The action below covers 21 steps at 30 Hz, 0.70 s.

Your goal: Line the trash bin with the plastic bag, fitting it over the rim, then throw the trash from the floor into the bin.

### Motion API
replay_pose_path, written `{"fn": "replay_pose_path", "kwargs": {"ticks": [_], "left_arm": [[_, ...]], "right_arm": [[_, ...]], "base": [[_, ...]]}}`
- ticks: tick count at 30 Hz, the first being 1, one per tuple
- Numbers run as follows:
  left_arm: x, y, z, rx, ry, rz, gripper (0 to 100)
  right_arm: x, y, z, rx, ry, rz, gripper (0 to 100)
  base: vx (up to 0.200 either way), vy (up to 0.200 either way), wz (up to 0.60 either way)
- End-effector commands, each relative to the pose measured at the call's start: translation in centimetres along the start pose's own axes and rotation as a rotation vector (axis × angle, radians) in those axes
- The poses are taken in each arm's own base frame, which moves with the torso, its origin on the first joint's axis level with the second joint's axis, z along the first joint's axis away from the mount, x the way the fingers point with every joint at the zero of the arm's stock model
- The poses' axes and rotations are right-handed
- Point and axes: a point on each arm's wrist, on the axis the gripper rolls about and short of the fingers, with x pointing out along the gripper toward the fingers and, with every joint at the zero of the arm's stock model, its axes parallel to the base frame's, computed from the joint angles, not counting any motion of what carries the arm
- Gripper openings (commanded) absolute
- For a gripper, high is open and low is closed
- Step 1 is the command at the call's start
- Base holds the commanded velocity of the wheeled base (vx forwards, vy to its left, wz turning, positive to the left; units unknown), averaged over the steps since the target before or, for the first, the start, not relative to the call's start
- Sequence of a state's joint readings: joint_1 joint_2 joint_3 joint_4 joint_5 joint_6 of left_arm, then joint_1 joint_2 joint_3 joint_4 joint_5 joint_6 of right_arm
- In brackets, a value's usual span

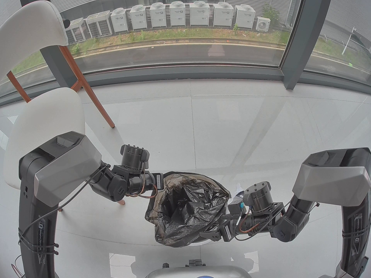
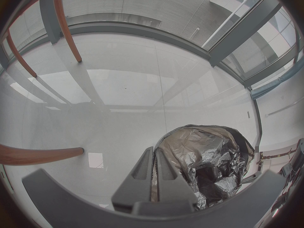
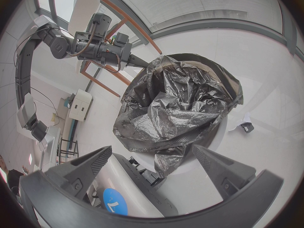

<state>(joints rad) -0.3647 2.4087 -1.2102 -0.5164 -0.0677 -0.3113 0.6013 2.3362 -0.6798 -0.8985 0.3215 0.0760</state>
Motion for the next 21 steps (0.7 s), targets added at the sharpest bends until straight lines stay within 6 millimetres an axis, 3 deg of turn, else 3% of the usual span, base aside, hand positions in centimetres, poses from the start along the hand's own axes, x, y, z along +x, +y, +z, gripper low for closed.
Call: {"fn": "replay_pose_path", "kwargs": {"ticks": [1, 21], "left_arm": [[0.0, 0.0, 0.0, 0.0, 0.001, 0.0, 0], [0.0, 0.1, 0.0, -0.002, -0.002, 0.002, 0]], "right_arm": [[1.2, -0.3, -0.3, 0.003, 0.009, 0.001, 100], [2.8, 0.8, 0.0, -0.041, 0.004, 0.075, 100]], "base": [[0.0, 0.0, 0.0], [0.0, 0.0, 0.0]]}}
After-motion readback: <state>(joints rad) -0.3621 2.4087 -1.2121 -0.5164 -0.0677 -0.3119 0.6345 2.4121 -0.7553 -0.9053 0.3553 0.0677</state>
